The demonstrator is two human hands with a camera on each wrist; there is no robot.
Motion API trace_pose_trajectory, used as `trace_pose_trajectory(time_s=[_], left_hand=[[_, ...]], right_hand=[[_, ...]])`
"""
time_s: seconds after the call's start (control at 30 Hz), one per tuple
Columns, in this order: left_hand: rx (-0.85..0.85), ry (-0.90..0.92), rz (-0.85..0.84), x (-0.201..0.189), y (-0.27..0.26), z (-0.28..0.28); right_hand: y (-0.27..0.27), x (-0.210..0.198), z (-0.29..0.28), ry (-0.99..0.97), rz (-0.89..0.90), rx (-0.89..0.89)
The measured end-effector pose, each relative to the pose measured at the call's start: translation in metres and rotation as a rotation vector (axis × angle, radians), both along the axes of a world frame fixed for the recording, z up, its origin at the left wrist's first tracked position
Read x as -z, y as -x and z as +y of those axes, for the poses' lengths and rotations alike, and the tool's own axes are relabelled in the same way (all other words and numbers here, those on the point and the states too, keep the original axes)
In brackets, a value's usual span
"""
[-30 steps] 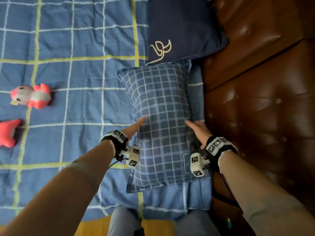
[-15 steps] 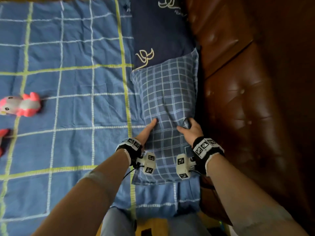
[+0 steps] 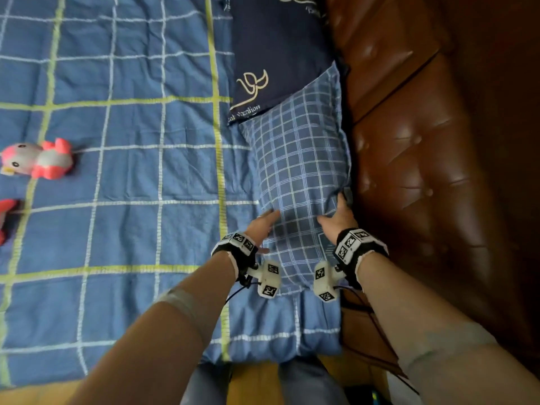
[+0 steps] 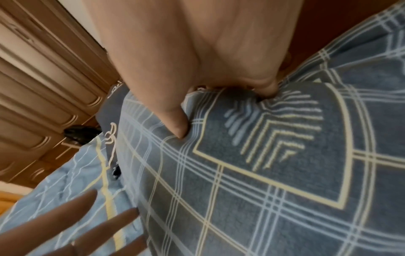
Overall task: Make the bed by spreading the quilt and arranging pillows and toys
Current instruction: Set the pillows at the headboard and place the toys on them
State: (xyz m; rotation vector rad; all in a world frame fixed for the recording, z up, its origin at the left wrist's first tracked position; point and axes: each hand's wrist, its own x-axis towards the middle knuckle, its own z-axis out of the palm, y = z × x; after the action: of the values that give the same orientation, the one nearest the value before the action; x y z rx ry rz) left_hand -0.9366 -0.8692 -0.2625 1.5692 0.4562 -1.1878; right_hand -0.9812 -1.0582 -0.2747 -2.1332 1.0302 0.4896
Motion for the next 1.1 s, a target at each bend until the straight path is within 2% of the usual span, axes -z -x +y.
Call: trace_pose_trajectory(time_s=[0.13, 0.33, 0.47, 0.6, 0.7, 0.83, 0.93, 1.0, 1.1], left_hand=[[-0.026, -0.079, -0.070, -0.032, 0.005, 0.019], [0.021, -0.162, -0.206, -0.089, 0.002, 0.094], [0.058, -0.203, -0.295, -0.133, 0.004, 0.167], [0.089, -0.280, -0.372, -0.181, 0.007, 0.254], [0.078, -0.376, -0.441, -0.213, 0.008, 0.323], [0.026, -0.522, -0.467, -0.246, 0.024, 0.411], [0.007, -0.597, -0.488, -0.259, 0.034, 0.469], [-0.031, -0.628, -0.516, -0.255, 0.033, 0.509], [-0.059, -0.650, -0.493, -0.221, 0.023, 0.569]], right_hand=[[0.000, -0.027, 0.035, 0.169, 0.081, -0.066], [0.005, -0.077, 0.101, -0.049, 0.011, -0.104], [0.013, -0.117, 0.167, -0.205, 0.004, -0.153], [0.005, -0.157, 0.259, -0.340, 0.011, -0.291], [-0.013, -0.186, 0.328, -0.372, -0.094, -0.341], [-0.037, -0.205, 0.408, -0.437, -0.188, -0.431], [-0.054, -0.206, 0.460, -0.452, -0.233, -0.570], [-0.061, -0.203, 0.491, -0.431, -0.263, -0.615], [-0.062, -0.193, 0.528, -0.382, -0.198, -0.693]])
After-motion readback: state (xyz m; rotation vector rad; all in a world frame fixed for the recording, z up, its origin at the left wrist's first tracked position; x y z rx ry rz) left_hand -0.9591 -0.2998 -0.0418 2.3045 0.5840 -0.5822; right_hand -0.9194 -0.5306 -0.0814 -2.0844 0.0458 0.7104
